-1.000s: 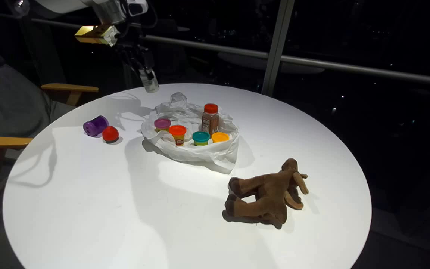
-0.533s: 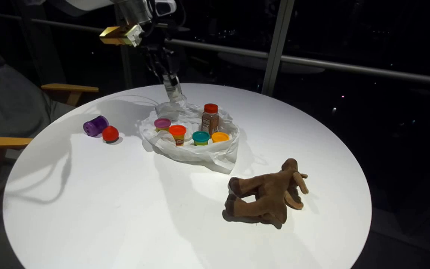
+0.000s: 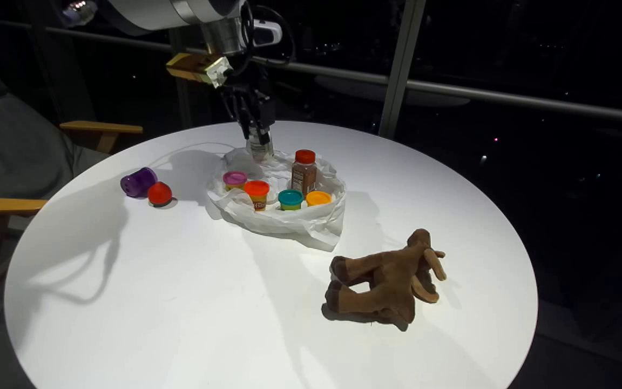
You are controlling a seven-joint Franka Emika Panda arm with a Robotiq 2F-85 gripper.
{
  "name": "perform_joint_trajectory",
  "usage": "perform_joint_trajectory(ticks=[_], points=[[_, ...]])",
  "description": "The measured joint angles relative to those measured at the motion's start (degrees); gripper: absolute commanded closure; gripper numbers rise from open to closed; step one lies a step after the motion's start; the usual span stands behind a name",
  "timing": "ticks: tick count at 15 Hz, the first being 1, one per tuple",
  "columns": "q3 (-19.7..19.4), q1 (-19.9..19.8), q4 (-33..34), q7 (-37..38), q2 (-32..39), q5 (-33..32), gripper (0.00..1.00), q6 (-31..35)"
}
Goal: Pick up the objects from the table and put them in the plastic bag.
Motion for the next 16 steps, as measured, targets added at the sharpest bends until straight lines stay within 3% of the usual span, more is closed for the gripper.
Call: perform_joint_trajectory(ticks=[5,13,14,15,16], points=[[2.8,-2.8,1.0,-5.1,2.3,6.6,0.74,-0.1],[2.0,-2.0,9.1,-4.7,10.7,7.2,0.74,2.5],[1.7,-1.8,10.1,-4.6,11.5,7.2,0.56,2.6],[1.5,-1.6,10.9,-4.6,12.2,7.2,0.24,2.6],[1.1,-1.3,11.5,-4.5,12.7,7.2,0.24,2.6]])
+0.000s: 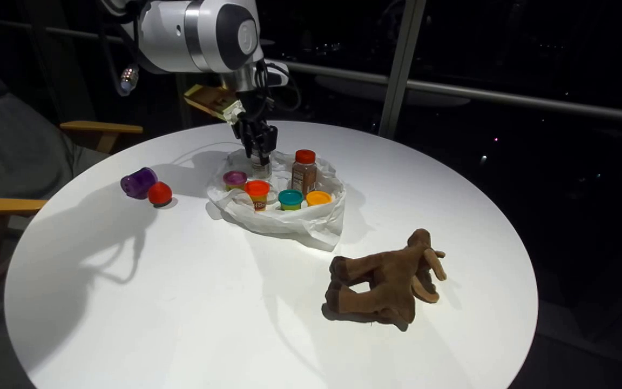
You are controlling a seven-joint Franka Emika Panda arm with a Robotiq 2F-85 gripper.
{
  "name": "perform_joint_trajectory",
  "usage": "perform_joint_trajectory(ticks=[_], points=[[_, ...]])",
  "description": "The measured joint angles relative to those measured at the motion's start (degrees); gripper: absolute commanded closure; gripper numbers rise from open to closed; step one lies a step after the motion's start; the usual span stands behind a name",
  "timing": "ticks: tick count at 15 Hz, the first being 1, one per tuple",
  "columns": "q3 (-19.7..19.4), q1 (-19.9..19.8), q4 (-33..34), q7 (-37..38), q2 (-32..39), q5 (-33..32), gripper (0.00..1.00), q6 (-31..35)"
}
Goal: Pick up the objects from the table and put them in the plastic bag.
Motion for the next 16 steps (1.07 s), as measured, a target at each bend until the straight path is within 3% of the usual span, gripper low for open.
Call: perform_joint_trajectory(ticks=[4,9,16], points=[[-1.0,1.0,0.6,0.4,0.5,0.0,0.0,-0.1],[-2.7,3.5,-1.5,3.3,-4.9,-0.2,0.0,0.0],[-2.3,10.9,-14.8,9.3,-20.5,-9.1,0.0,-4.5]])
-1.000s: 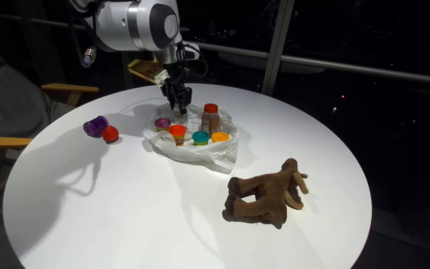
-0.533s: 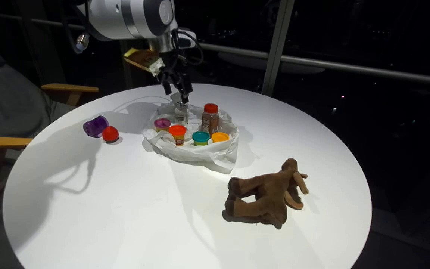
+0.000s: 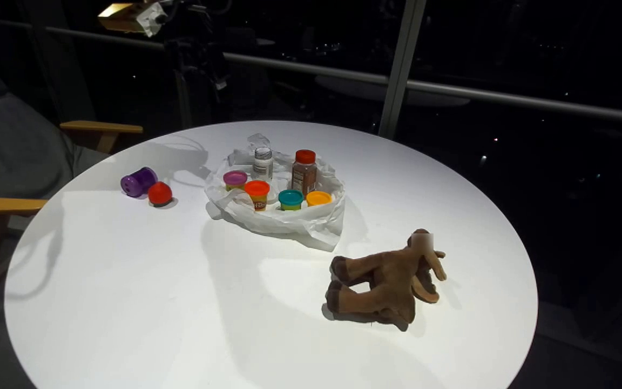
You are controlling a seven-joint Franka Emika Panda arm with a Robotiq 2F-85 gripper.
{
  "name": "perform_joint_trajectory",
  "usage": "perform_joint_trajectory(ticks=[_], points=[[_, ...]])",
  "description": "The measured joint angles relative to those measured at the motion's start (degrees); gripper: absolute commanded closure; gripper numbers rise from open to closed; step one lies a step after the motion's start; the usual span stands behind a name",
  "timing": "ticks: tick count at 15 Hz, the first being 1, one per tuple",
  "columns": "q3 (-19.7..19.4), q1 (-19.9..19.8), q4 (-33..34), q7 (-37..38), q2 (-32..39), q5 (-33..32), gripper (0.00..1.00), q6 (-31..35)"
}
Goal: Pick up the objects from the table and put them in the plastic bag.
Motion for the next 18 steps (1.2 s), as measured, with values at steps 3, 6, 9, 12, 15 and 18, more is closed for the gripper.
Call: perform_joint_trajectory(ticks=[3,6,9,12,15,18], points=[[3.4,0.5,-3.9,-0.1,-0.4,-1.2,0.0,-2.0],[6.9,0.3,-6.9,-1.3,0.9,-1.0,0.0,-1.2],[9.7,-0.1,-8.3,-3.4,2.1,0.8,0.0,2.1],[11.1,-0.3,-8.7,-5.6,3.3,3.0,0.0,4.6],[11.6,-0.3,-8.7,-8.0,4.5,5.4,0.0,5.5],[12.2,-0.4,-8.7,-10.6,6.1,7.4,0.0,7.3]])
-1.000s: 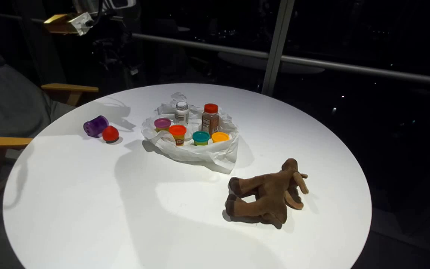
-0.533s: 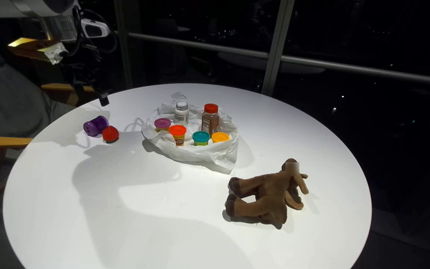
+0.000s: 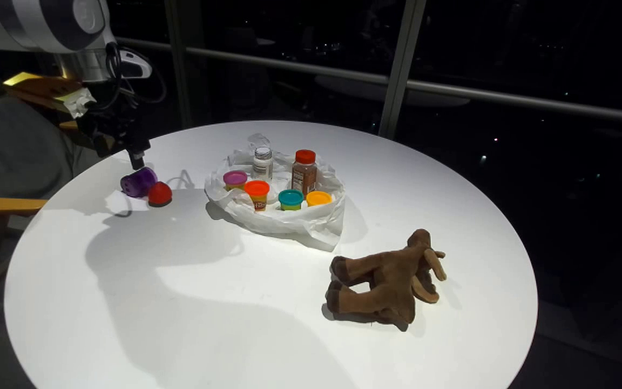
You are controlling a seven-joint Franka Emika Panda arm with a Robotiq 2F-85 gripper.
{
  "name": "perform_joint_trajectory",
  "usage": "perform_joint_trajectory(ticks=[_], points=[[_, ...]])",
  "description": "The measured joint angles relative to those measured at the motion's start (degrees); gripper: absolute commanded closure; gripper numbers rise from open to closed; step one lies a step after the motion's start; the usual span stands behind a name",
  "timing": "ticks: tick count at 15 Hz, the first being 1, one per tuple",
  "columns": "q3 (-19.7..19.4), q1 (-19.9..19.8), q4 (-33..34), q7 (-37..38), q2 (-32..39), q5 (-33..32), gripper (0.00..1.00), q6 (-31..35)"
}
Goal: Pick up the objects from the table and put them in the plastic bag.
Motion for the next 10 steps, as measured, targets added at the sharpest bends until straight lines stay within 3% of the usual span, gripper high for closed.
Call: perform_joint_trajectory(ticks=[10], points=[[-0.2,0.3,0.3,-2.5,5.2,0.0,0.0,5.5]])
